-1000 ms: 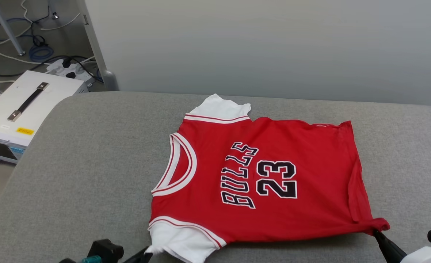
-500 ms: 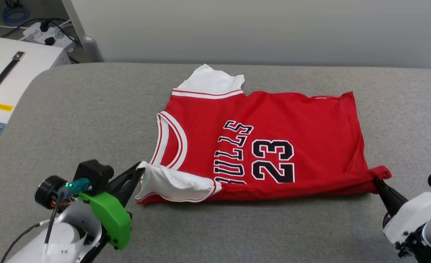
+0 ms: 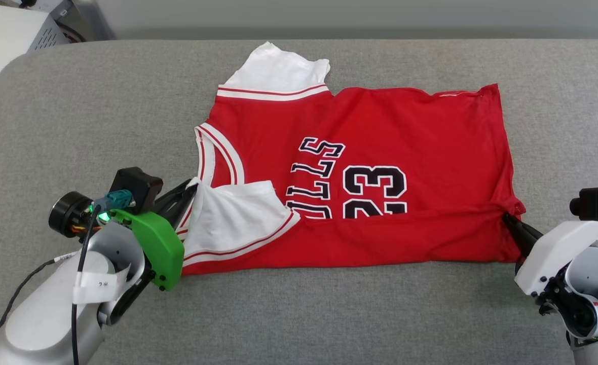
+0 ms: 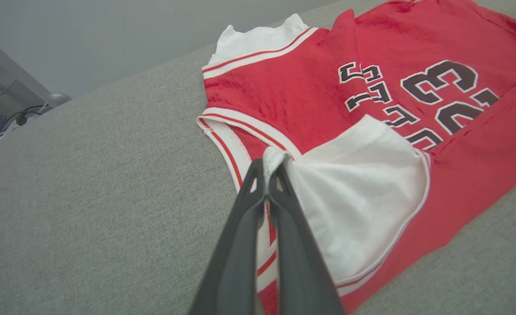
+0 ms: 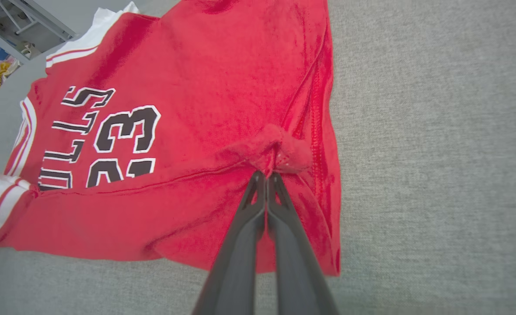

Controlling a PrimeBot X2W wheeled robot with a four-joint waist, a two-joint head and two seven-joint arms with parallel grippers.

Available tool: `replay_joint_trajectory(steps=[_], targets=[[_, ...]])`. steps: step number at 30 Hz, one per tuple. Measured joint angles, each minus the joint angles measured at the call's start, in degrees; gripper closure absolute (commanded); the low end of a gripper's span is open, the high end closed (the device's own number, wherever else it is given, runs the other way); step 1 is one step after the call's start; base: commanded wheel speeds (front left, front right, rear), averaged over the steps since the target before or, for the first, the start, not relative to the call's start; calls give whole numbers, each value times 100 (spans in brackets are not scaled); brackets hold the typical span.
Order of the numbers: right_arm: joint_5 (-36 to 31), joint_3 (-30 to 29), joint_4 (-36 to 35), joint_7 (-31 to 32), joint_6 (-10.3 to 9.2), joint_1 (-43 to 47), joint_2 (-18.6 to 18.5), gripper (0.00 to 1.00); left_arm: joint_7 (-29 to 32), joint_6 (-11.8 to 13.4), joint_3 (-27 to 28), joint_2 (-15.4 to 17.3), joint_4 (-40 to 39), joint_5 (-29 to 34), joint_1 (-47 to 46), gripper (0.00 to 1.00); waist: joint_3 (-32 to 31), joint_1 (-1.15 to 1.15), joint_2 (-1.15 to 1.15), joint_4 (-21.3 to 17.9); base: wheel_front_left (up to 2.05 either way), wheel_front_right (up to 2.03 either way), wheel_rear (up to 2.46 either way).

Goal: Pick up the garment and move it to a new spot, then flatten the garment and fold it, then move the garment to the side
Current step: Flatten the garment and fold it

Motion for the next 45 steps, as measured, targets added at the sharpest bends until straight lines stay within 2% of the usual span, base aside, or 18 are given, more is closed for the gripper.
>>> replay_joint_trajectory(steps=[8, 9, 10, 11, 15, 22, 26, 29, 31, 36, 45], targets=[[-48, 63, 531, -103, 0, -337, -53, 100, 31, -153, -105, -261, 750, 25, -386, 100, 208, 0, 0, -15, 0, 0, 0], [-56, 52, 613, -110, 0, -361, -54, 100, 88, -154, -151, -302, 865, 29, -403, 81, 216, 0, 0, -14, 0, 0, 0], [-63, 49, 686, -134, 0, -379, -54, 75, 126, -153, -205, -333, 969, 46, -412, 11, 219, 0, 0, -12, 0, 0, 0], [-74, 51, 736, -171, 0, -392, -53, 0, 125, -145, -218, -366, 1055, 49, -415, 0, 220, 0, 0, -11, 0, 0, 0], [-74, 101, 890, -328, 0, -480, -67, 0, 33, -79, -242, -534, 1369, 67, -425, 0, 178, 0, 0, 4, 0, 0, 0], [-43, 547, 700, -644, 0, -456, -438, 0, -331, 75, -93, -688, 1617, -31, -409, 0, -76, 0, 0, 49, 0, 0, 0], [-230, 766, 407, -759, 0, -282, -754, 0, -566, 283, 151, -717, 1481, -230, -226, 0, -283, 0, 0, 79, 0, 0, 0], [-356, 798, 135, -726, 0, -54, -820, 0, -684, 489, 286, -710, 1190, -392, 59, 0, -430, 0, 0, 93, 0, 0, 0], [-477, 739, -129, -533, 0, 165, -822, 0, -682, 743, 419, -698, 853, -557, 425, 0, -536, 0, 0, 102, 0, 0, 0], [-810, 730, -658, -120, 0, 521, -825, 0, -399, 1203, 582, -661, 268, -906, 981, 0, -567, 0, 0, 97, 0, 0, 0], [-1034, 459, -1257, 302, 0, 754, -606, 0, 497, 1717, 455, -415, -444, -1139, 1482, 0, -404, 0, 0, 1, 0, 0, 0]])
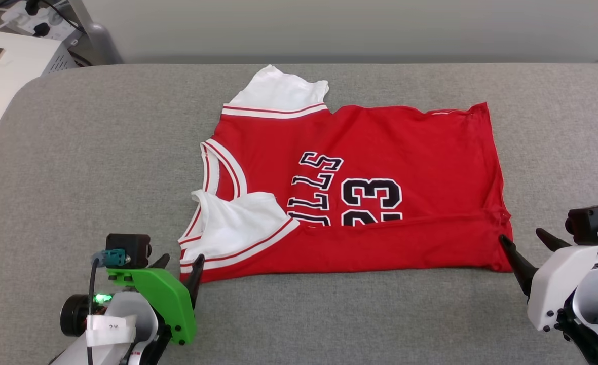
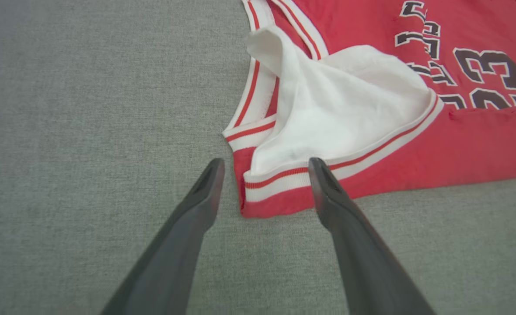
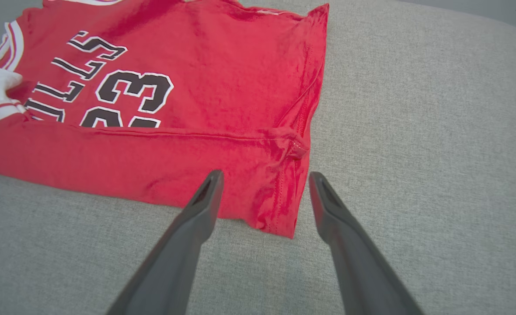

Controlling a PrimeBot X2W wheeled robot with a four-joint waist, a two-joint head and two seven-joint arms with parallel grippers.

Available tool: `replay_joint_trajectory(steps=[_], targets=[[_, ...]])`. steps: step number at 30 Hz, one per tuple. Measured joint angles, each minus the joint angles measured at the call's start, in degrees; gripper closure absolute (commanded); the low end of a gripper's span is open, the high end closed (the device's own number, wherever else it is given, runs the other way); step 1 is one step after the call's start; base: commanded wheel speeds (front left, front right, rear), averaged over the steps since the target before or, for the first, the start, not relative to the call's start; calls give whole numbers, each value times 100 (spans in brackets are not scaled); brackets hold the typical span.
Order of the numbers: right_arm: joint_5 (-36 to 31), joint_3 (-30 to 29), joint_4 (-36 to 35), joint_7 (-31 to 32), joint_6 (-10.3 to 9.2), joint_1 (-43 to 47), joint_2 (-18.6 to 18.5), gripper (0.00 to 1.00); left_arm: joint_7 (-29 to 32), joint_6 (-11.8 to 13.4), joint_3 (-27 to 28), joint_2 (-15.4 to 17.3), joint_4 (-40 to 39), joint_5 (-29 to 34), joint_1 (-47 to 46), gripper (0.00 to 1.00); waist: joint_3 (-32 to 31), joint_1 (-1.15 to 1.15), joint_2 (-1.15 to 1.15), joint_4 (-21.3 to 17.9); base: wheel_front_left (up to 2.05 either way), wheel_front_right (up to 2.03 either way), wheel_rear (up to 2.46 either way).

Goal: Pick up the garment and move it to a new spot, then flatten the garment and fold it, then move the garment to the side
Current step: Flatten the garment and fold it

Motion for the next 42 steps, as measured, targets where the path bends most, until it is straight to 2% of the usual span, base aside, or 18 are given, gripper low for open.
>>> replay_joint_trajectory(steps=[5, 10, 17, 22, 23, 25, 29, 34, 42], targets=[[-15, -64, -132, 58, 0, 76, 81, 0, 355, 172, -153, 94, -42, 31, 26, 0, 115, 0, 0, -66, 0, 0, 0], [-73, 43, -174, 80, 0, 80, 70, 0, 363, 408, -152, 105, 199, 125, -15, 0, 240, 0, 0, -146, 0, 0, 0], [-86, 129, -194, 92, 0, 77, -1, 0, 286, 405, -119, 20, 481, 121, -153, 0, 428, 0, 0, -276, 0, 0, 0], [-96, 136, -188, 49, 0, 65, -27, 0, 553, 297, -247, 36, 689, 121, -336, 1, 543, 0, 0, -321, 0, 0, 0], [-96, 135, -183, 48, 0, 59, -27, 0, 624, 264, -266, 40, 709, 114, -375, 40, 554, 0, 0, -324, 0, 0, 0], [-96, 125, -154, 41, 0, 48, -37, 0, 703, 196, -278, 31, 745, 91, -431, 100, 559, 0, 0, -314, 0, 0, 0], [-103, 46, -70, 26, 0, 32, -87, 0, 598, 57, -253, -135, 794, -5, -439, 100, 512, 0, 0, -237, 0, 0, 0], [-179, -113, 164, 191, 0, -64, -96, 0, 385, 62, -212, -191, 628, -26, -372, 100, 421, 0, 0, -97, 0, 0, 0], [-364, -365, 798, 430, 0, -310, 155, 0, 276, 318, -114, 24, -445, 34, -187, 100, 389, 0, 0, 198, 0, 0, 0]])
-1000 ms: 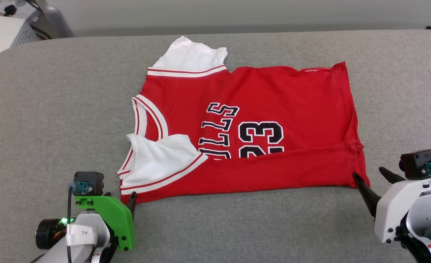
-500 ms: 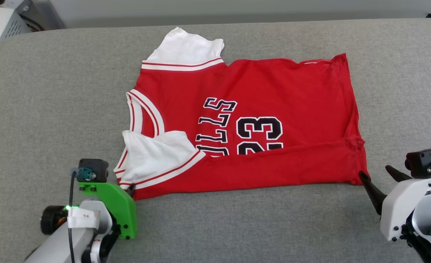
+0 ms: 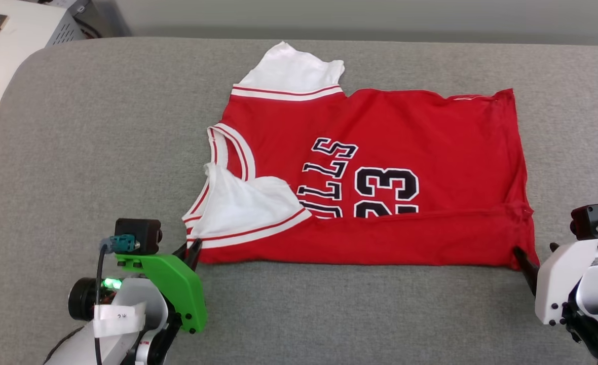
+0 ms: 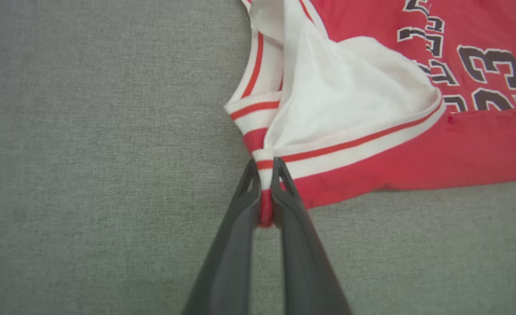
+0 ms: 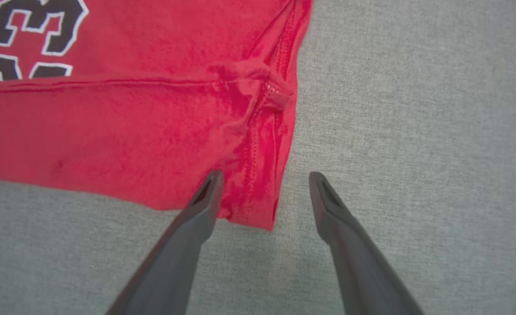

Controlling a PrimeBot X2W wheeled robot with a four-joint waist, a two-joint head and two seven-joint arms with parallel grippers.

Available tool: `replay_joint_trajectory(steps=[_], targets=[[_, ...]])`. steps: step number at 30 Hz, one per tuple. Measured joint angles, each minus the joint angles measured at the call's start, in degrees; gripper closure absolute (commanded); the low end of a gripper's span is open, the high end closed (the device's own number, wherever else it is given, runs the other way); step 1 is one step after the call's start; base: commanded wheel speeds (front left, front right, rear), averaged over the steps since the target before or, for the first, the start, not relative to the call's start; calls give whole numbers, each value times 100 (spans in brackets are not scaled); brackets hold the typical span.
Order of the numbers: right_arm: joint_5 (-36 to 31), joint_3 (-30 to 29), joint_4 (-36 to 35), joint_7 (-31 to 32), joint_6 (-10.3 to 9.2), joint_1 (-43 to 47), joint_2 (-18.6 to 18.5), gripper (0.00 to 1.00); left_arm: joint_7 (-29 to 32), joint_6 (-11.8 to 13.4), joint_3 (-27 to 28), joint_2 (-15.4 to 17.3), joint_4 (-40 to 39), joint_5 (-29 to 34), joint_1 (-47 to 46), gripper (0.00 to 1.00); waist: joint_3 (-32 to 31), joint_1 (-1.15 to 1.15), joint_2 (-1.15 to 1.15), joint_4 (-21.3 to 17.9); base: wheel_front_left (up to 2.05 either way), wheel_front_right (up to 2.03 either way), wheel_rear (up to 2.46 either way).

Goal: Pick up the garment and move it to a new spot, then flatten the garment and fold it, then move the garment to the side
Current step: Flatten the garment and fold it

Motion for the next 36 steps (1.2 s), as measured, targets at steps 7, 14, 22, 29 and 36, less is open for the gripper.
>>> replay_joint_trajectory(steps=[7, 14, 22, 29, 36], targets=[[-57, -110, 560, 36, 0, -164, 116, 0, 40, 142, -32, 125, -535, 73, 70, 100, 130, 0, 0, 128, 0, 0, 0], [85, -112, 845, 149, -2, -287, 103, 100, 41, 140, -74, 135, -580, 73, 77, 100, 270, 0, 0, 178, 0, 0, 0], [233, -80, 927, -14, -1, -363, 60, 100, 62, 86, -124, 140, -390, 63, 90, 100, 160, 0, 0, 148, 0, 0, 0], [266, -187, 638, 99, -1, -119, 34, 100, 119, 26, -213, 146, -244, -15, 301, 100, -211, 0, 0, 109, 0, 0, 0], [297, -471, 99, 463, 0, 564, 104, 100, 138, 27, -290, 227, -226, -114, 744, 100, -621, 0, 0, 74, 0, 0, 0]])
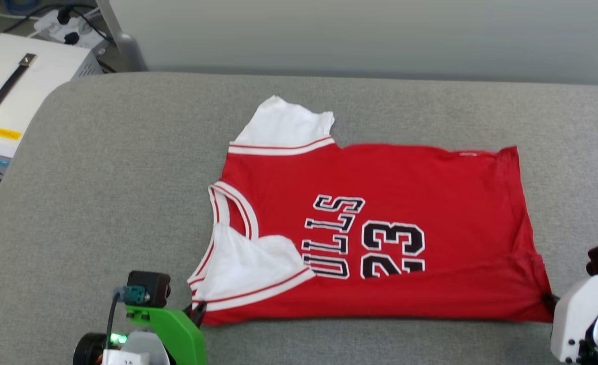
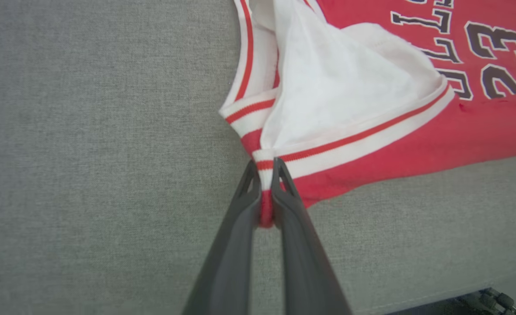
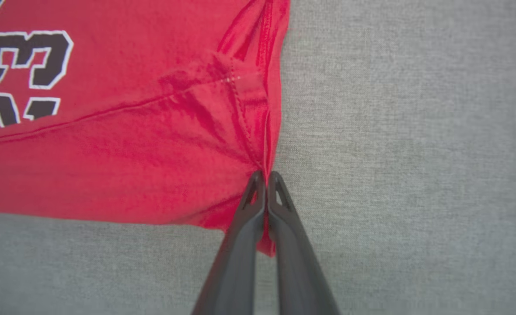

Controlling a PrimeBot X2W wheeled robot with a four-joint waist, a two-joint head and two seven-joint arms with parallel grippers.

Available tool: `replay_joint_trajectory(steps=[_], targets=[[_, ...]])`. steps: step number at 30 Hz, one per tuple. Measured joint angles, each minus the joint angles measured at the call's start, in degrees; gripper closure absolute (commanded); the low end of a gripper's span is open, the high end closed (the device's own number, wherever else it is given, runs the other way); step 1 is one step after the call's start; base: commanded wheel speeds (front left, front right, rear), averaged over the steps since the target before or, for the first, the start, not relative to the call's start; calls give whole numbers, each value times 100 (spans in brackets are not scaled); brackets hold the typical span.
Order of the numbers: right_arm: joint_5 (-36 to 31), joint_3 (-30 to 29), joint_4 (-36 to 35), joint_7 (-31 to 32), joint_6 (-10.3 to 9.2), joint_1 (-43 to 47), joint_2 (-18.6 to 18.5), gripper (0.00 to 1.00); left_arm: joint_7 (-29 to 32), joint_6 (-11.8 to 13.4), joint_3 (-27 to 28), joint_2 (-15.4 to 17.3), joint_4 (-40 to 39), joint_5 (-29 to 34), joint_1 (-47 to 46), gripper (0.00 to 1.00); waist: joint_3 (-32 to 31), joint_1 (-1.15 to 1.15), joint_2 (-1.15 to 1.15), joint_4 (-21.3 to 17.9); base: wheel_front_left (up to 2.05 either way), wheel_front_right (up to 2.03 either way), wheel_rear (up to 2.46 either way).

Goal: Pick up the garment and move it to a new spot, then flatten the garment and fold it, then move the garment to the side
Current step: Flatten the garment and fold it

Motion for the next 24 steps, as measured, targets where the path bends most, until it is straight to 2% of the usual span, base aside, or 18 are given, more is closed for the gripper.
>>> replay_joint_trajectory(steps=[8, 16, 17, 18, 19, 20, 21, 24], targets=[[85, -303, -398, 417, 0, 746, 188, 100, 68, -42, -179, 56, 100, -54, 285, 100, -242, 0, 0, -50, 0, 0, 0], [87, -259, -288, 380, 0, 853, 318, 100, 8, -201, -260, -119, 557, -164, 304, 100, -223, 0, 0, -117, 0, 0, 0], [87, -243, -236, 367, 0, 850, 319, 100, 2, -226, -280, -129, 616, -162, 299, 84, -216, 0, 0, -124, 0, 0, 0], [85, -237, -200, 354, 0, 847, 318, 100, 1, -249, -302, -135, 670, -156, 297, 53, -211, 0, 0, -130, 0, 0, 0], [65, -230, -154, 289, 0, 839, 313, 100, -18, -252, -323, -145, 725, -145, 297, 0, -207, 0, 0, -135, 0, 0, 0], [51, -220, -125, 211, 0, 821, 302, 42, -54, -258, -325, -157, 775, -133, 296, 0, -203, 0, 0, -136, 0, 0, 0], [47, -218, -86, 158, 0, 787, 297, 0, -97, -258, -314, -169, 820, -127, 291, 0, -202, 0, 0, -135, 0, 0, 0], [66, -193, -41, 21, 0, 707, 283, 0, -211, -259, -279, -181, 875, -108, 263, 0, -222, 0, 0, -128, 0, 0, 0]])
